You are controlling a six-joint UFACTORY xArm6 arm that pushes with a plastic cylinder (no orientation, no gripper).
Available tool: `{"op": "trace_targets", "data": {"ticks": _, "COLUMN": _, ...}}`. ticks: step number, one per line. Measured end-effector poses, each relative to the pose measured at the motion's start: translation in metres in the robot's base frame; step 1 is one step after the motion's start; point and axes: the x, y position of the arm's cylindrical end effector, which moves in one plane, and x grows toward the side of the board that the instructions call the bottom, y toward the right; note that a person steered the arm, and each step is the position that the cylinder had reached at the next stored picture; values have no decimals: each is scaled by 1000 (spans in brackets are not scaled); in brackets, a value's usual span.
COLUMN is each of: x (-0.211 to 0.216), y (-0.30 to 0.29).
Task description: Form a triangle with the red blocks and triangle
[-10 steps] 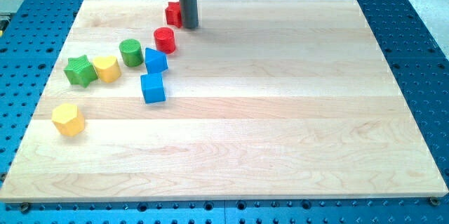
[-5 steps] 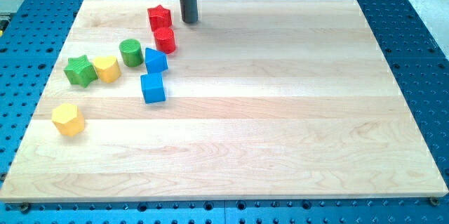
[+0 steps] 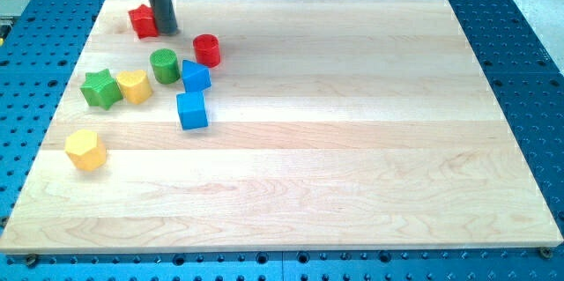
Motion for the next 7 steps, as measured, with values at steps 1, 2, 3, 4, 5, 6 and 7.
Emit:
{"op": "trace_targets", "data": {"ticks": 1, "x": 1, "y": -14}}
{"op": "trace_targets", "data": {"ticks": 2, "x": 19, "y": 23}}
{"op": "trace_targets", "data": {"ticks": 3, "x": 42, "y": 67}}
{"op": "trace_targets", "data": {"ticks": 4, "x": 54, "y": 71}}
{"op": "trace_targets", "data": {"ticks": 5, "x": 89, "y": 104}}
{"op": "trace_targets", "data": {"ticks": 6, "x": 139, "y": 110}}
{"op": "trace_targets", "data": {"ticks": 7, "x": 163, "y": 76}}
